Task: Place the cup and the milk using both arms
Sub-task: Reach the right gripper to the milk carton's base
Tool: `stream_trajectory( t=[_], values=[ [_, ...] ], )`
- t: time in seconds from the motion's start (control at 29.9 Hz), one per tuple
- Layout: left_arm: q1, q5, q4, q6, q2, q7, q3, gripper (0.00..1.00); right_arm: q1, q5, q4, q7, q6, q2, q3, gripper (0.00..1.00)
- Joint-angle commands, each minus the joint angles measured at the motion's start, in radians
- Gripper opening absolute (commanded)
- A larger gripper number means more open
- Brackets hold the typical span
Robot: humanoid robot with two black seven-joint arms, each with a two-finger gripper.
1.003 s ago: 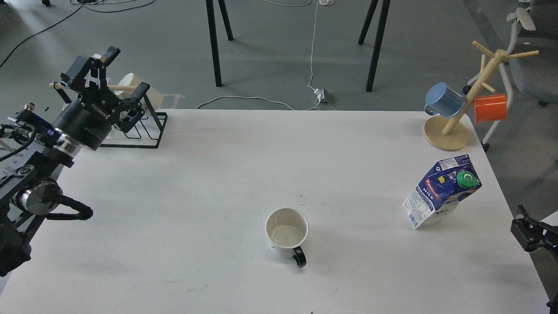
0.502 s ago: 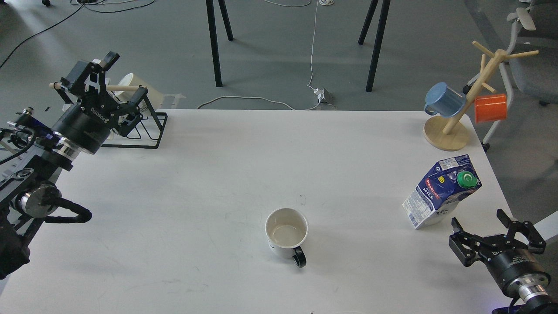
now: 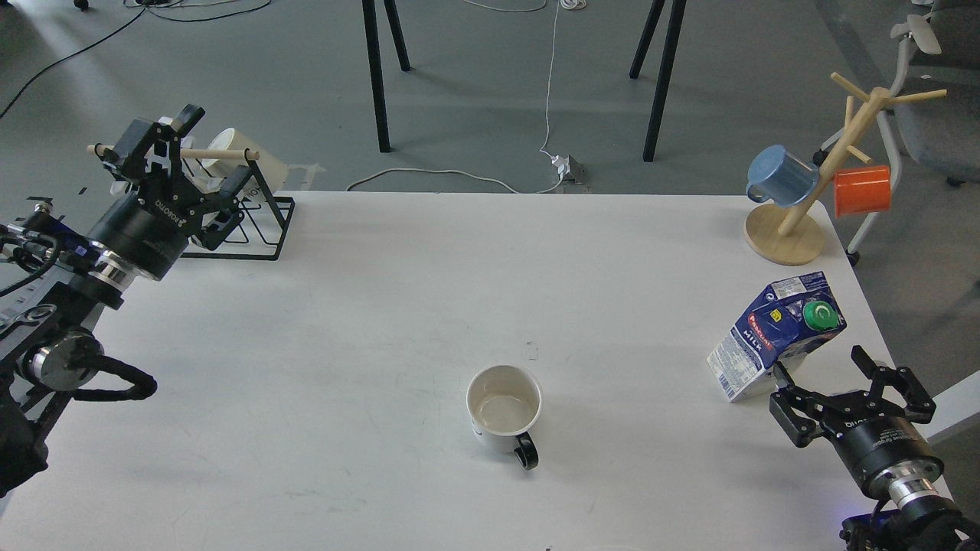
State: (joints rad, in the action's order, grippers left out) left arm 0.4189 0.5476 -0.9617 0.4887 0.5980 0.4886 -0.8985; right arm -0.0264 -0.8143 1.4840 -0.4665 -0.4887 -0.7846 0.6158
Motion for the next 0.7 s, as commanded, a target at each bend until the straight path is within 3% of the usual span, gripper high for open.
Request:
stream_trajectory(
  t=[0.0, 0.67],
  values=[
    [0.0, 0.0, 0.0, 0.0, -0.001, 0.0, 0.001, 0.99, 0.013, 0.021, -0.03, 0.002, 0.0, 0.056, -0.002, 0.99],
    [-0.005, 0.0, 0.011, 0.0, 0.0, 0.0, 0.006, 0.99, 0.006, 0.083, -0.042, 0.0, 0.009, 0.133, -0.004, 0.99]
  ],
)
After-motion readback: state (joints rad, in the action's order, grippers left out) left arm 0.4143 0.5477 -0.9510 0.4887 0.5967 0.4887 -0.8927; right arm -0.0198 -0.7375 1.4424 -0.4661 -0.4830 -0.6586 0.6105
